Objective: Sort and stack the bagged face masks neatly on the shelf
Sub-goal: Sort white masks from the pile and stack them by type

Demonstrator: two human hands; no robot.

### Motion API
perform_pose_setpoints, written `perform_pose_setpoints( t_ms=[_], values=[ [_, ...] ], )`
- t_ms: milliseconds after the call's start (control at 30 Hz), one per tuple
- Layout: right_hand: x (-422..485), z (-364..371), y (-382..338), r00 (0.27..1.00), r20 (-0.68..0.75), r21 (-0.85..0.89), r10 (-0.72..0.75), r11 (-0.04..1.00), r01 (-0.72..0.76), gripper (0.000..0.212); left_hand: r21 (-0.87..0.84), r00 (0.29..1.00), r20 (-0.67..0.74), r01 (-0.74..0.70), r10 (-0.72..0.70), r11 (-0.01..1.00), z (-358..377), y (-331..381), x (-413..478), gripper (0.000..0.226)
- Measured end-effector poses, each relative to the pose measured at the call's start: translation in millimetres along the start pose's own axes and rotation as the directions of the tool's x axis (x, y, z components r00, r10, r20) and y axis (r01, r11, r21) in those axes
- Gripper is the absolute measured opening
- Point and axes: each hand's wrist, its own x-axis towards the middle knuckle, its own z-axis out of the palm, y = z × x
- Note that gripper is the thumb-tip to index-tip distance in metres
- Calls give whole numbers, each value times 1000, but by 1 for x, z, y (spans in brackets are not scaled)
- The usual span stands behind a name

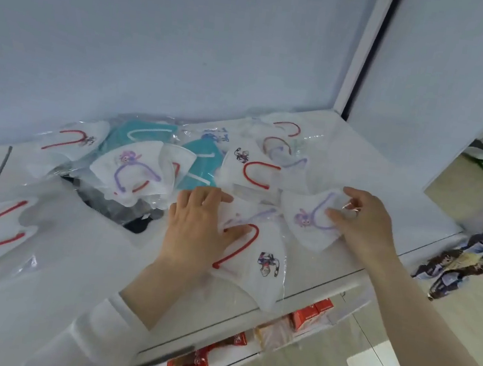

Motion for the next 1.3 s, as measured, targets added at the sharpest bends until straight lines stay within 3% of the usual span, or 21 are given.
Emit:
perform_pose_setpoints(
  t_ms=[200,300,367,467,500,567,633,700,733,867,1000,1067,1167,1233,1300],
  values=[
    [38,-37,14,985,-165,427,57,904,19,11,-131,987,-159,-5,-16,991,-1,7,3,52],
    [51,-42,0,996,-69,617,51,787,2,15,-243,958,-282,-13,-58,970,-1,32,11,49],
    [56,-36,-12,999,44,654,-17,756,-16,14,-443,966,-208,47,-154,895,1,57,20,50],
    [59,-21,-24,968,196,619,-157,785,2,12,-795,965,68,206,-255,570,6,85,37,40],
    [60,-14,-26,948,250,612,-195,791,2,11,-848,951,107,240,-291,473,9,88,40,32],
    [67,-2,-25,910,338,550,-242,835,17,6,-886,900,78,259,-428,383,12,83,41,29],
    [85,13,-16,910,328,233,-254,955,183,36,-912,808,24,259,-589,319,12,70,36,22],
    [102,28,-7,909,311,-115,-279,938,327,63,-936,730,2,243,-684,256,10,57,26,11],
    [106,35,-4,905,307,-173,-295,917,358,69,-947,712,3,228,-703,227,8,52,21,8],
    [110,41,-6,926,185,-33,-328,940,339,57,-962,703,-42,163,-710,218,2,45,13,8],
    [121,14,-3,966,98,81,-238,970,231,12,-959,732,-72,135,-677,248,-1,49,19,8],
    [126,-3,-2,980,18,149,-196,970,191,19,-957,752,-84,122,-654,263,-1,53,21,8],
    [114,-29,-16,978,-133,413,-158,889,199,16,-952,787,-90,112,-611,285,-3,58,26,8],
    [88,-34,-33,936,-173,421,-307,836,352,10,-954,830,-93,85,-550,289,-4,65,29,8],
    [59,-25,-47,811,-147,339,-566,741,579,10,-969,884,-78,41,-460,242,-5,76,31,12]
  ],
)
